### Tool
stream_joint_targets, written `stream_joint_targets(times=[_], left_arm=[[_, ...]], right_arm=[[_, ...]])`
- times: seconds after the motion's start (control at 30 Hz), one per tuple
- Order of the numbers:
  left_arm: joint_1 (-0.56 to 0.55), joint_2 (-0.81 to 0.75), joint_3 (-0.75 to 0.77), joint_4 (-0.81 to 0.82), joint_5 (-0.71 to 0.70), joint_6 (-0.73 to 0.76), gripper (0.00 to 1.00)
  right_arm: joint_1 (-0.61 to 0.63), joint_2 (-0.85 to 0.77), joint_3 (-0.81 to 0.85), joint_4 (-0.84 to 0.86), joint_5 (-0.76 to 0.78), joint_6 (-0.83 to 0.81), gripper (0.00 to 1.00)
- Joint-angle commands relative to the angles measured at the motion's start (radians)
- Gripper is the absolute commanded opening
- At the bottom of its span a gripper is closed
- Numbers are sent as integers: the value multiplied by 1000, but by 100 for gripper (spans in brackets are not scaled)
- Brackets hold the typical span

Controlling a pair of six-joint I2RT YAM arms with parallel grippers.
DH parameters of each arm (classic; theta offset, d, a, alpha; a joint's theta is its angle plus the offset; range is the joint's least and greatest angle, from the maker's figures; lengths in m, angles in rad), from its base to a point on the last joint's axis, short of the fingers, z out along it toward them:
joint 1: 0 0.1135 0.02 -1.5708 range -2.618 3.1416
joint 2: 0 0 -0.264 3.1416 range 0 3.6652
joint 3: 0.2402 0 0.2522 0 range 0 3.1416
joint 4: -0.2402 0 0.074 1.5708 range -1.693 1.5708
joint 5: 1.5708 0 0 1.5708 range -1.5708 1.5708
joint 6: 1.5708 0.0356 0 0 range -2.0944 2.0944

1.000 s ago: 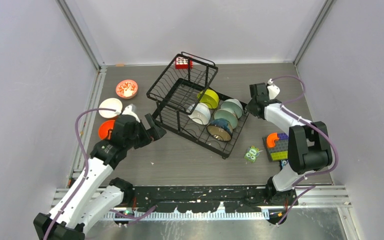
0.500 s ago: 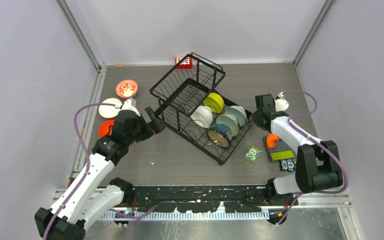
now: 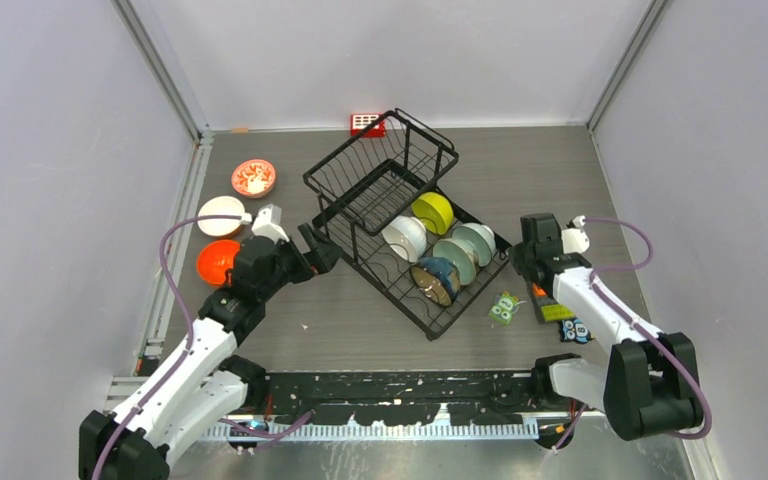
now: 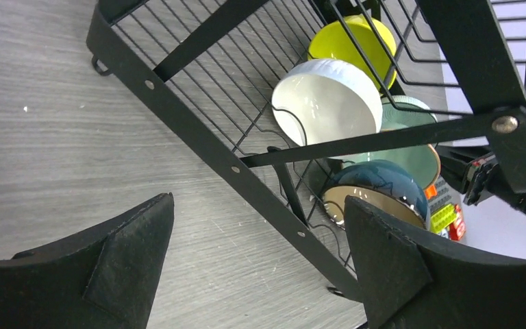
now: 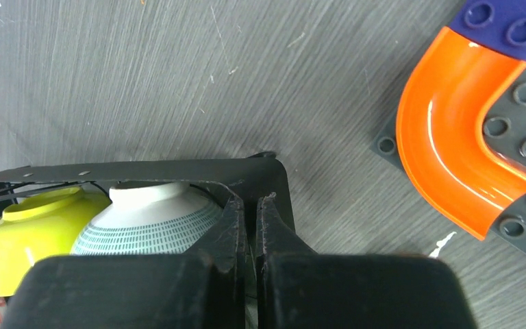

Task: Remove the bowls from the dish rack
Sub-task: Adjust the dish rack at the center of the board.

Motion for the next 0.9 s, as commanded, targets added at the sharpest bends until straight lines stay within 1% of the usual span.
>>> stream_joint_targets(times=[0.0, 0.1, 0.27, 0.37, 0.43, 0.53, 0.63, 0.7, 0.77, 0.87], left_arm=[[-16, -30, -41, 222, 25, 130, 93], [-43, -43, -62, 263, 9, 194, 90], [-103, -53, -133, 427, 27, 301, 84], [-134, 11, -123, 485, 41, 383, 81], [-140, 70, -113, 538, 59, 411, 77], [-157, 127, -114, 644, 21, 454, 73], [-159, 184, -102, 695, -11, 516, 70], [-158, 228, -98, 735, -15, 531, 64], [-159, 257, -100, 781, -20, 534, 55], [-160, 306, -93, 837, -12, 532, 46]], right_arm=[[-8, -45, -65, -114, -46, 130, 1], [-9, -66, -76, -121, -48, 116, 1], [-7, -79, -107, -103, -71, 104, 1], [-8, -84, -127, -92, -86, 96, 1], [-7, -95, -139, -81, -93, 92, 1], [-7, -115, -148, -73, -97, 82, 1], [-8, -121, -146, -74, -109, 70, 1], [-8, -121, -145, -72, -116, 64, 1], [-8, -120, -145, -73, -121, 58, 1], [-8, -122, -146, -71, -128, 54, 1]])
